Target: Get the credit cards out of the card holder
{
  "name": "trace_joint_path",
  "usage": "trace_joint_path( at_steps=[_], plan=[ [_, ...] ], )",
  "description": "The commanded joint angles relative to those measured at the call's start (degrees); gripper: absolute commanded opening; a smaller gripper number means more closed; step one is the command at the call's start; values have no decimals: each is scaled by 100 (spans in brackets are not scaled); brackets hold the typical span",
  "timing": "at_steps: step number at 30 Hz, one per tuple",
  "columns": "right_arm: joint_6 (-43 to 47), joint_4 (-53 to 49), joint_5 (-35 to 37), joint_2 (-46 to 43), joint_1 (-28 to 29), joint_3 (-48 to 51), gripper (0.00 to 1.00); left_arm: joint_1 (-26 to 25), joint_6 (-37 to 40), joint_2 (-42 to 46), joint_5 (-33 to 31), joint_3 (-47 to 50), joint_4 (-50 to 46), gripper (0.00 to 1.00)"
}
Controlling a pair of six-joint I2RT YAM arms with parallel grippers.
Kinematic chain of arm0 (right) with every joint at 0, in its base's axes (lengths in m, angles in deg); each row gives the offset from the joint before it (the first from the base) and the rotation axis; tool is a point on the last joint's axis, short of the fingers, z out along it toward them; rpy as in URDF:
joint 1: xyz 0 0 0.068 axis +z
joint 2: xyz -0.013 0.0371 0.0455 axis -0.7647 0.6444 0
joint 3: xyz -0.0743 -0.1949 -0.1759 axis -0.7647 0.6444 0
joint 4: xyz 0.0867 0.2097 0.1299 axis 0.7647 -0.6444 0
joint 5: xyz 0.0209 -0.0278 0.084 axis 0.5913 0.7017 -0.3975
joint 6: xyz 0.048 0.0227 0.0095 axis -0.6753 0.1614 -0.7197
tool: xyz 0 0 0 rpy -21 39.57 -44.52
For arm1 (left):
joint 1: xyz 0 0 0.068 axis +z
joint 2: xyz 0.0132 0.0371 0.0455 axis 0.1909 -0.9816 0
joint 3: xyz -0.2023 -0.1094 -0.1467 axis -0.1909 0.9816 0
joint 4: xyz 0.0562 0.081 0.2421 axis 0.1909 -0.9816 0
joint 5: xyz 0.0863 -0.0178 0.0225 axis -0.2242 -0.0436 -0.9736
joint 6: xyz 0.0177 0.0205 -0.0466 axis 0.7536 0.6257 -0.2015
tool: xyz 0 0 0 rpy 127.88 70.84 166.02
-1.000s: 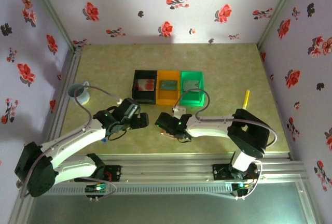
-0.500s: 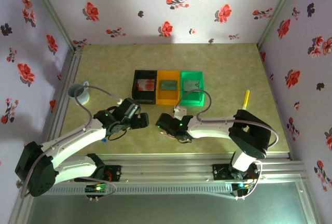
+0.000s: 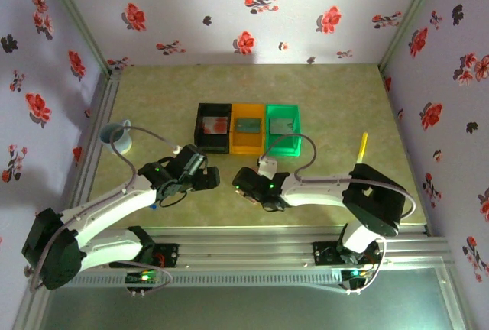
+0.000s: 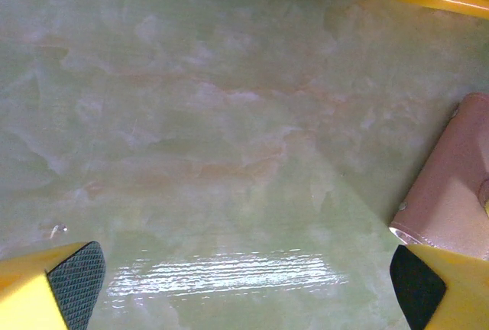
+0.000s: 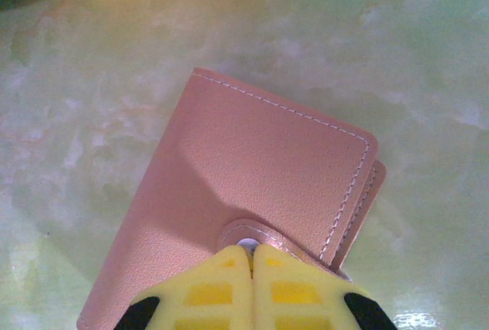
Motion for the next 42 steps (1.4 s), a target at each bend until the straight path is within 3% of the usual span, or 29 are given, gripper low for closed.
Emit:
trace_joint_path(
  at_steps=[1, 9, 19, 33, 42],
  plan=[
    [-83, -352, -237, 1, -53, 289, 0, -82, -127, 29, -81, 93, 8, 100],
    [167, 136, -427, -398, -62, 506, 0, -302, -306, -162, 82, 148, 293, 99],
    [679, 882, -943, -644, -65, 671, 0, -879, -659, -1132, 265, -113, 805, 99],
    [930, 1652, -1130, -1045, -81, 1021, 0, -1030, -948, -1696, 581, 107, 1490, 97],
    [970, 1946, -1198, -1143, -97, 1185, 0, -1202, -1085, -2090, 693, 175, 1791, 86]
  ],
)
